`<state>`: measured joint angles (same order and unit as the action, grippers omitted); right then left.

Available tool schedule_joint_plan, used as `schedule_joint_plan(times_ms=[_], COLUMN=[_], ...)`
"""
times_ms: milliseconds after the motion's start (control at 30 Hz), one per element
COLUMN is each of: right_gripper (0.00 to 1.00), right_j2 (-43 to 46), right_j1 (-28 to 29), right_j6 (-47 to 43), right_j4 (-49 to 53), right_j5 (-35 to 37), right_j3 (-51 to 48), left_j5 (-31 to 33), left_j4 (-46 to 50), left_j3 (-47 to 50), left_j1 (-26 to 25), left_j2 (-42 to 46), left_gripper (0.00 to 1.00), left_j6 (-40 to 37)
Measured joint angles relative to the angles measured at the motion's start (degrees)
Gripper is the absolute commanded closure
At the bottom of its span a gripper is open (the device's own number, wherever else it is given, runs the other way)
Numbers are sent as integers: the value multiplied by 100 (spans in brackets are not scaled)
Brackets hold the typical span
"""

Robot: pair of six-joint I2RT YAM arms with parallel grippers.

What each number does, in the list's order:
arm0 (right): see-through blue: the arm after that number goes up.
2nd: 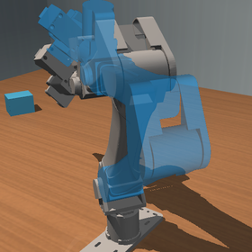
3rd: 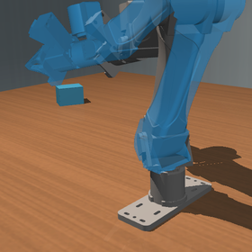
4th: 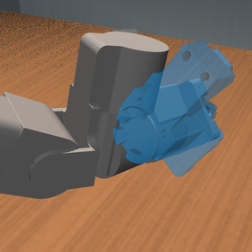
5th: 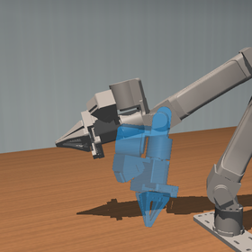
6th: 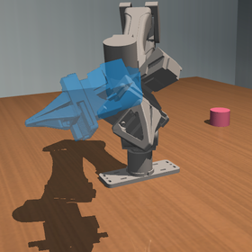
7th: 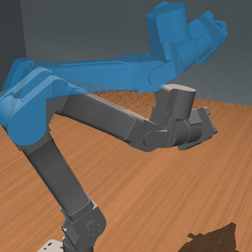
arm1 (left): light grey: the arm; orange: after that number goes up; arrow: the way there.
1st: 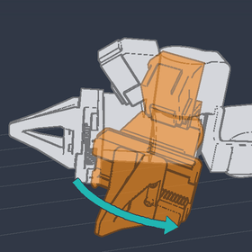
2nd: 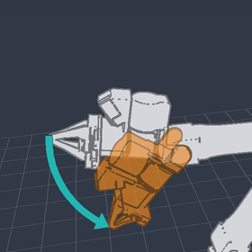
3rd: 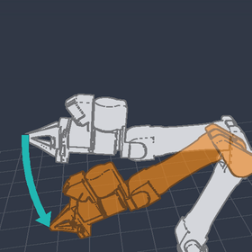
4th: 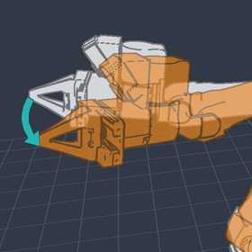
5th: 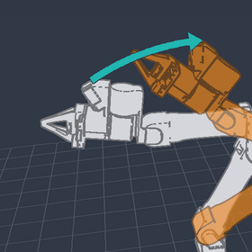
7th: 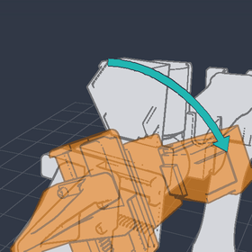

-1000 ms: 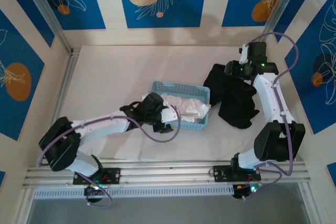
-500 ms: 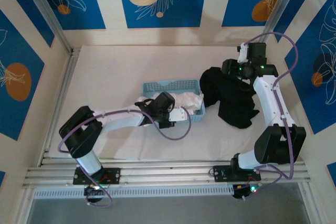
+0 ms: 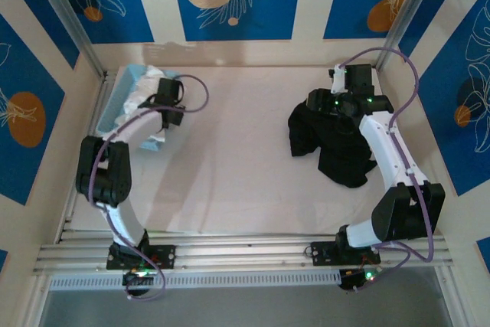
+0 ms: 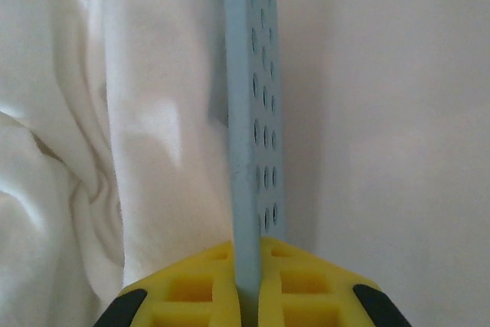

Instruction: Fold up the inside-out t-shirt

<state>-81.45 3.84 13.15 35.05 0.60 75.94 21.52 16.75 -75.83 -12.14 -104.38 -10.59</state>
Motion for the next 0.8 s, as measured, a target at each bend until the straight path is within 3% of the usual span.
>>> schedule_joint_plan(times_ms=[233, 433, 533, 733, 800], right_gripper=[36, 32, 28, 20, 19], right_j2=[-11, -9, -2, 184, 313], right_j1=[422, 581, 570, 391, 295], right_j6=[85, 190, 271, 538, 647], right_j4=[26, 105, 210, 531, 608], right_j5=[96, 339, 542, 1106, 1303], right_j3=[-221, -603, -778, -981, -1097], left_j5=[-50, -52, -79, -382, -581], left_j4=[431, 579, 599, 658, 662], left_j3=[-1436, -1939, -1982, -2033, -2002], left_j1=[1008, 1423, 1528, 1589, 1589], left_j2=[-1379, -1816, -1871, -1827, -1718], left_gripper=[100, 100, 85, 40, 30], left_j6=[177, 216, 234, 387, 520])
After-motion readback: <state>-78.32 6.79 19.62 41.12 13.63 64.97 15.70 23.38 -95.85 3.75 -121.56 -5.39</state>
